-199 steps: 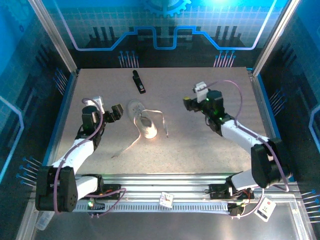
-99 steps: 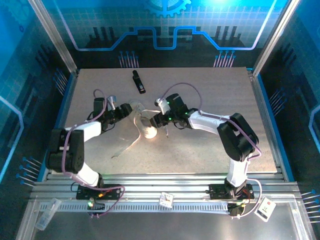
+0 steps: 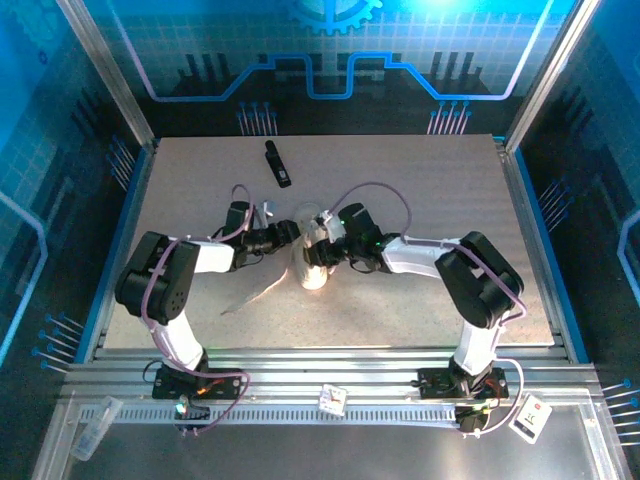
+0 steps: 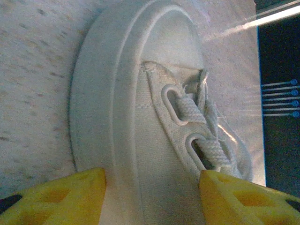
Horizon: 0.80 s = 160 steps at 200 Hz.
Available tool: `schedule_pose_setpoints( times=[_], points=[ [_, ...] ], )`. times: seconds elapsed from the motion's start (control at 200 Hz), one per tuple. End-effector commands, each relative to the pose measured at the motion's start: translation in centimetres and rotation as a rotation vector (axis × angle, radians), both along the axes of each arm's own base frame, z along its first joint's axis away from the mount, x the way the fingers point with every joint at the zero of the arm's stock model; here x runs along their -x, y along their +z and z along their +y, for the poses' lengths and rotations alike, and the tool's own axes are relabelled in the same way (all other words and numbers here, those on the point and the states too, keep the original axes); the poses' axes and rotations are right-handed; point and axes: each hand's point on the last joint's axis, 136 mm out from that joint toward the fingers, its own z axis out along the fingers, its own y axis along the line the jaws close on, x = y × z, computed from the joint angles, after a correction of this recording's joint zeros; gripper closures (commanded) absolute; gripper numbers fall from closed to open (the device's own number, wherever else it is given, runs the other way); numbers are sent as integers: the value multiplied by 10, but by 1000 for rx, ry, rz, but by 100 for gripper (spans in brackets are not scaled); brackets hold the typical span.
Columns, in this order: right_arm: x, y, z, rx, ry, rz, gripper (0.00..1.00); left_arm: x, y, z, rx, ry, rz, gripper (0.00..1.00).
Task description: Tie the shoes
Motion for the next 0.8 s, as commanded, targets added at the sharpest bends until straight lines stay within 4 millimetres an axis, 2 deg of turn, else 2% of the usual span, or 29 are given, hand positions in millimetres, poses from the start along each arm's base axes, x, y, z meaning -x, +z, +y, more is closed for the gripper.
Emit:
schedule_pose_setpoints(
  times=[0.0,0.125,0.29,0.36,0.475,0.545,0.66,0.795],
  points=[
    [25,5,1,-14,23,37,67,17,7,-15,40,-65,12,42],
    [18,17,-28,77,-83,-5,58,25,19,2,-77,-59,4,35],
    [0,37,-84,191,-255,-17,54,46,25,51,-346,1,56,26],
    [-8,34,-109,233,-332,14,52,59,25,67,-453,-6,82,25],
    [-16,13,-136,268,-413,96,51,82,24,76,-558,-73,98,25],
    [-18,-1,-140,289,-415,138,51,94,19,81,-630,-123,111,25],
    [-20,-23,-134,323,-381,194,51,104,14,88,-741,-216,132,25],
    [-25,-41,-123,352,-349,250,48,110,9,81,-766,-293,163,25]
  ],
)
